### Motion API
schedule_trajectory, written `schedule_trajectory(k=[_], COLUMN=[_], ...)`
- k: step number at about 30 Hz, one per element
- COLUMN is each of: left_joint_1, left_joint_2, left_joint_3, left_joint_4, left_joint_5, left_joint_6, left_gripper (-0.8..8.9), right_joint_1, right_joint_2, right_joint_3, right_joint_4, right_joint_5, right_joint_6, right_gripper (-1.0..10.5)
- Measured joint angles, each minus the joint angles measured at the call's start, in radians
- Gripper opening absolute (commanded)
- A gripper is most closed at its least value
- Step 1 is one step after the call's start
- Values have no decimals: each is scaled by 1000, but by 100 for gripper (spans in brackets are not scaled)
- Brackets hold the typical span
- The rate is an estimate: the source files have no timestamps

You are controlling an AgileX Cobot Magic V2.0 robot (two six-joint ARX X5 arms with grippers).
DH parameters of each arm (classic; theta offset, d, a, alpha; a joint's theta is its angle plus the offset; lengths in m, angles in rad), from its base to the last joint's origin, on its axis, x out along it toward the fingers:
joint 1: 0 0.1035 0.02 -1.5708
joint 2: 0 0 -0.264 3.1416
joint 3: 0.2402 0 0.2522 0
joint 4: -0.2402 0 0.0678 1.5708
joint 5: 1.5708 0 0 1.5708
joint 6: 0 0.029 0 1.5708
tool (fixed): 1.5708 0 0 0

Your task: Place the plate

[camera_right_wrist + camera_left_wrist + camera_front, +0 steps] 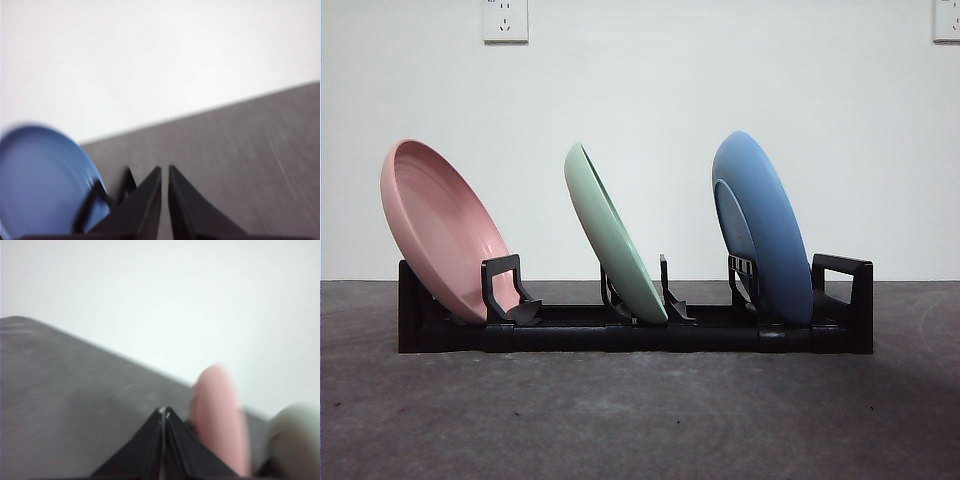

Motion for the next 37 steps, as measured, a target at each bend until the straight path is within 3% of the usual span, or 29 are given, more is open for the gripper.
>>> schedule_trajectory(k=[4,7,10,16,23,28,35,37], left_joint_1=[0,0,0,0,0,0,0,0], left_joint_2=[0,0,15,140,365,510,673,715], left_joint_3=[0,16,94,334,596,730,866,901], left_joint_4=[90,42,-60,-329,-653,-815,-1009,-1038], left_joint_5=[56,81,102,188,303,376,481,496], left_joint_6=[-103,-158,-179,-135,-35,-16,-13,-12], left_gripper=[10,11,11,11,12,11,12,116], right_joint_1=[0,0,0,0,0,0,0,0], right_joint_2=[0,0,5,96,306,478,704,778], right_joint_3=[0,3,49,275,538,706,890,943], right_joint_4=[78,128,56,-225,-463,-646,-842,-879], right_joint_5=[-25,-79,-119,-204,-383,-486,-568,-596], right_joint_6=[43,85,145,188,190,189,128,84], right_gripper=[15,14,14,14,14,14,14,32])
